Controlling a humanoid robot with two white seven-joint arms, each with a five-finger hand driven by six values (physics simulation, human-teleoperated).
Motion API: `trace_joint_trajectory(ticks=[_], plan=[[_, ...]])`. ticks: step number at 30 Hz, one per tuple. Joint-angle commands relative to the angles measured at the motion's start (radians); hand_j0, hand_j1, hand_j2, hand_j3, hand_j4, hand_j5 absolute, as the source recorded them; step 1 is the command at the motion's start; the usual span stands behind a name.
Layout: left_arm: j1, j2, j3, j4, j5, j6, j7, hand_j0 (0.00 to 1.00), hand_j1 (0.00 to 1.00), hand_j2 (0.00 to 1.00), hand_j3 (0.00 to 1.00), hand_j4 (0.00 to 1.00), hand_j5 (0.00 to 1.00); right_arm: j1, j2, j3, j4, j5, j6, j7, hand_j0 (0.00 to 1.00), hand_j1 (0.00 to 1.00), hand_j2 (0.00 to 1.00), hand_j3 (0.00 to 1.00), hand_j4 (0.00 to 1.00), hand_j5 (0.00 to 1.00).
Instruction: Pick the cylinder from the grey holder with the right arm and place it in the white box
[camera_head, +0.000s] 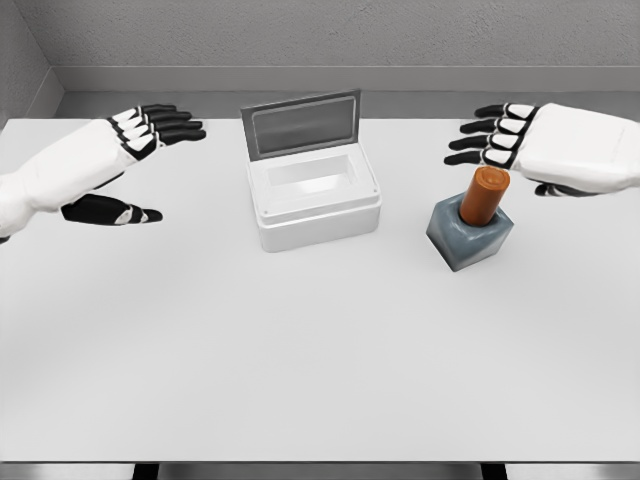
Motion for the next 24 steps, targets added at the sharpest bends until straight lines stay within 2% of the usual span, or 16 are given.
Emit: trace_joint_trajectory(ticks=[1,4,5,6,8,10,11,12,14,15,17,19,21,24], plan=[[0.003,0.004,0.001,0.011,0.072,0.0,0.001,1.0,1.0,1.0,1.0,1.0,1.0,0.0,-0.002,0.012,0.001,0.003,0.001,0.001,1.0,1.0,1.0,1.0,1.0,1.0],[0.034,0.007,0.0,0.02,0.198,0.0,-0.024,1.0,1.0,1.0,1.0,1.0,1.0,-0.001,-0.004,0.014,0.001,-0.005,0.001,-0.005,1.0,1.0,1.0,1.0,1.0,1.0],[0.035,0.007,0.0,0.02,0.242,0.0,-0.08,1.0,1.0,1.0,1.0,1.0,1.0,-0.012,-0.004,0.024,0.001,-0.008,0.001,-0.01,1.0,1.0,1.0,1.0,1.0,1.0],[0.035,0.007,0.0,0.02,0.302,0.0,-0.146,1.0,1.0,1.0,1.0,1.0,1.0,-0.06,-0.004,0.038,0.001,-0.007,0.001,-0.009,1.0,1.0,1.0,1.0,1.0,1.0],[0.032,0.005,0.001,0.022,0.416,0.0,-0.292,1.0,1.0,1.0,1.0,1.0,1.0,-0.098,-0.004,0.133,-0.001,-0.008,0.001,-0.01,1.0,1.0,1.0,1.0,1.0,1.0],[0.023,-0.005,0.001,0.02,0.508,0.125,-0.363,1.0,1.0,1.0,1.0,1.0,1.0,-0.15,-0.001,0.133,0.001,-0.005,0.001,0.01,1.0,1.0,1.0,1.0,1.0,1.0],[0.018,-0.01,0.0,0.02,0.603,0.2,-0.375,1.0,1.0,1.0,1.0,1.0,1.0,-0.169,0.004,0.129,0.005,-0.01,0.001,0.114,1.0,1.0,1.0,1.0,1.0,1.0],[0.006,-0.012,0.001,0.022,0.681,0.255,-0.406,1.0,1.0,1.0,1.0,1.0,1.0,-0.178,0.053,0.127,0.04,-0.023,0.001,0.228,1.0,1.0,1.0,1.0,1.0,1.0],[-0.021,-0.039,0.003,0.026,0.785,0.358,-0.453,1.0,1.0,1.0,1.0,1.0,1.0,-0.219,0.159,0.127,0.154,-0.074,0.001,0.398,1.0,1.0,1.0,1.0,1.0,1.0],[-0.024,-0.059,0.003,0.038,0.86,0.401,-0.46,1.0,1.0,1.0,1.0,1.0,1.0,-0.228,0.196,0.129,0.198,-0.091,0.001,0.398,1.0,1.0,1.0,1.0,1.0,1.0],[-0.047,-0.085,0.001,0.075,0.962,0.493,-0.461,1.0,1.0,1.0,1.0,1.0,1.0,-0.255,0.208,0.13,0.231,-0.088,0.001,0.398,0.99,0.99,0.99,0.99,0.99,0.99],[-0.066,-0.087,0.001,0.088,1.002,0.536,-0.492,1.0,1.0,1.0,1.0,1.0,1.0,-0.267,0.209,0.138,0.237,-0.085,0.001,0.398,0.99,0.99,0.99,0.99,0.99,0.99],[-0.078,-0.094,0.003,0.138,1.068,0.553,-0.516,1.0,1.0,1.0,1.0,1.0,1.0,-0.271,0.206,0.139,0.238,-0.06,0.001,0.398,0.98,0.98,0.98,0.98,0.98,0.98],[-0.078,-0.094,0.003,0.161,1.061,0.531,-0.516,1.0,1.0,1.0,1.0,1.0,1.0,-0.294,0.197,0.164,0.245,-0.013,0.001,0.398,0.97,0.97,0.97,0.97,0.97,0.97]])
